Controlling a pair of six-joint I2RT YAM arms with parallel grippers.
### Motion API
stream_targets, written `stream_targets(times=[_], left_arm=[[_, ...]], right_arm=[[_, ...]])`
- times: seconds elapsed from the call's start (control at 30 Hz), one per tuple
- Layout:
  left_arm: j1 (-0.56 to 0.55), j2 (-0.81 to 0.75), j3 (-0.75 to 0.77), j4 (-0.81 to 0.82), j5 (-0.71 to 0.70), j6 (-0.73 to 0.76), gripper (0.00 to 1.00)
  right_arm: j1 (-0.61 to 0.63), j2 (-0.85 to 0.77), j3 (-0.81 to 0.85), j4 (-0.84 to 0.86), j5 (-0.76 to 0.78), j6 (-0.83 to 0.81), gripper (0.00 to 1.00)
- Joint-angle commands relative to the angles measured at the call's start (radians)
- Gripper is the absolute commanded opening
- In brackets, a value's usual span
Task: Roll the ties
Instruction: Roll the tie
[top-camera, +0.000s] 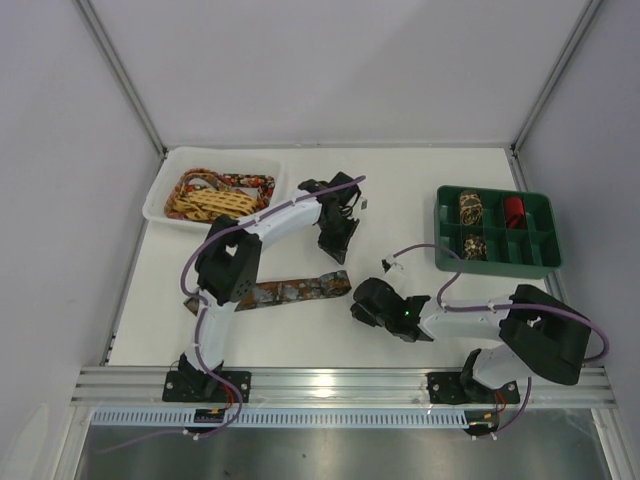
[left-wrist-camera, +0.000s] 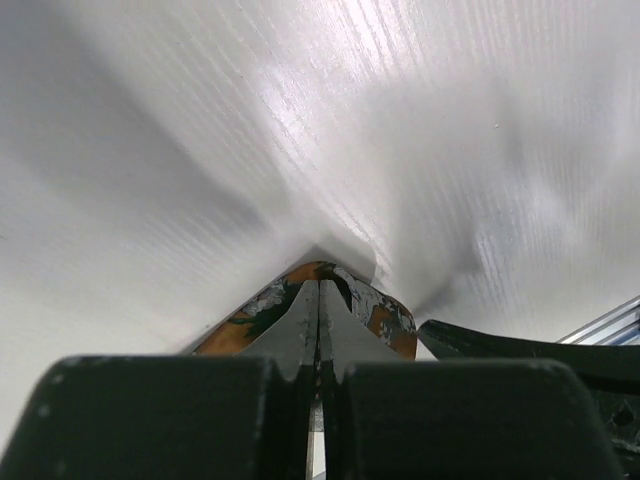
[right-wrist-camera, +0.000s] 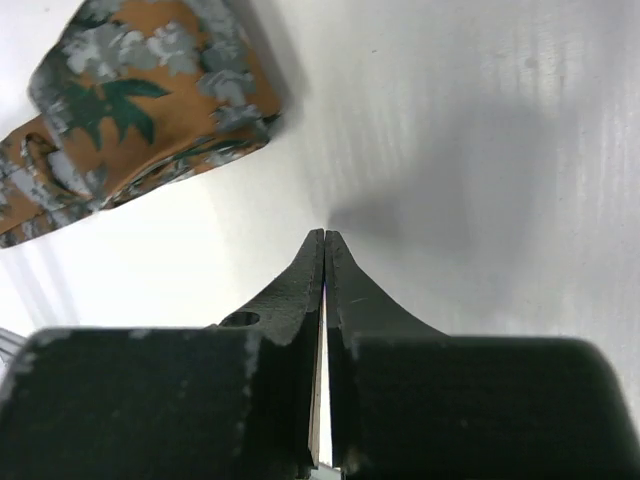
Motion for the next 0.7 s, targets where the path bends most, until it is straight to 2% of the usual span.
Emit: stream_targets(times=[0.0,0.23,0.33,0.4,0.53,0.67], left_arm=[[-0.002,0.034,0.028,-0.008,0.04,0.009,0.01],[-0.014,0.019,-0.067,0.018,0.126,0.041,0.0],[-0.02,-0.006,-0.093,0.031,0.154,0.046,0.0],[-0.022,-0.013,-0.087,0.031,0.163,0.046,0.0],[-0.02,-0.003,-0.03,0.0,0.149,0.058,0.0],[-0.013,0.013,0.049,-0.043,0.039,0.048,0.0]], right_arm=[[-0.016,0.046,0.009,0.016,0.021,-0.007,0.0],[-0.087,0.241,0.187,0.098,-0.018,-0.104,0.0],[-0.105,0.272,0.267,0.069,-0.017,-0.125,0.0],[-0.109,0.262,0.278,0.043,-0.015,-0.124,0.0],[-0.104,0.164,0.198,-0.005,-0.026,-0.093,0.0],[-0.076,-0.009,0.096,-0.098,0.0,-0.082,0.0]])
